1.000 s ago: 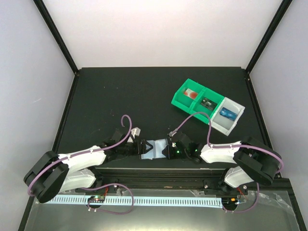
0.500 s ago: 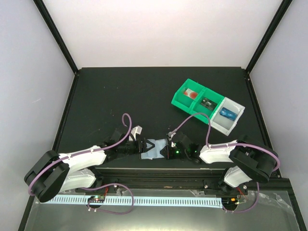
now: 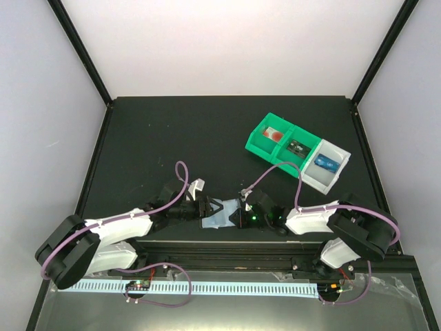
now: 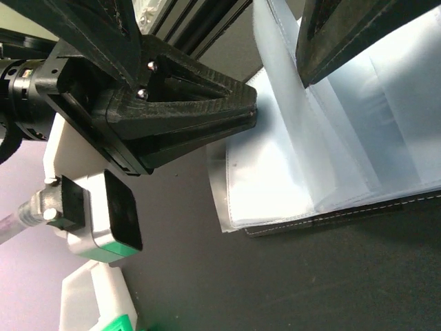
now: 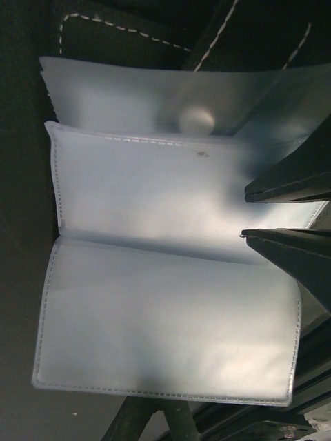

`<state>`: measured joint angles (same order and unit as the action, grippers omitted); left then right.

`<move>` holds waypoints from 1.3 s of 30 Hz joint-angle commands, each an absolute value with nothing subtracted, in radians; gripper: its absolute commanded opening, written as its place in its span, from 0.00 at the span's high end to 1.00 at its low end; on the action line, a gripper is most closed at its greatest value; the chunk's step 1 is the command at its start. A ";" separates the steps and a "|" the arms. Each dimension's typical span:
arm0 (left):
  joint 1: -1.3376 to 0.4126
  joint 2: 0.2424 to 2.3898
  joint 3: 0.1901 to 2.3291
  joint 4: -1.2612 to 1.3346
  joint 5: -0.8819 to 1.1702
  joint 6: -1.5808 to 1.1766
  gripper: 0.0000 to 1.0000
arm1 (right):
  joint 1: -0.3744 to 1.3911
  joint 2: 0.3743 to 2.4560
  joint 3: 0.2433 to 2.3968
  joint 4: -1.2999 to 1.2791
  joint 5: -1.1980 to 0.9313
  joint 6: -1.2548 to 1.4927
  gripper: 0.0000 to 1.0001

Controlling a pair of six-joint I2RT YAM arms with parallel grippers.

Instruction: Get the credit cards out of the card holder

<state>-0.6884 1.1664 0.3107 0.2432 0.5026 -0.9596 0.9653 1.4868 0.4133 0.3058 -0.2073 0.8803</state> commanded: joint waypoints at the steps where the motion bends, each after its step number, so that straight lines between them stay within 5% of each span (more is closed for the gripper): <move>1: -0.697 1.180 0.329 0.300 0.538 -0.974 0.37 | 0.971 1.500 0.411 0.271 -0.187 0.874 0.85; 18: -0.706 1.208 0.329 0.326 0.521 -1.000 0.39 | 0.971 1.437 0.404 0.265 -0.179 0.834 0.86; 39: -0.799 1.325 0.438 0.402 0.496 -1.005 0.39 | 0.970 0.994 0.290 0.085 0.032 0.825 0.85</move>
<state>-0.7918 1.3331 0.3866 0.3607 0.4976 -1.0107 0.9653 1.0702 0.2989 0.1543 -0.0513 0.8288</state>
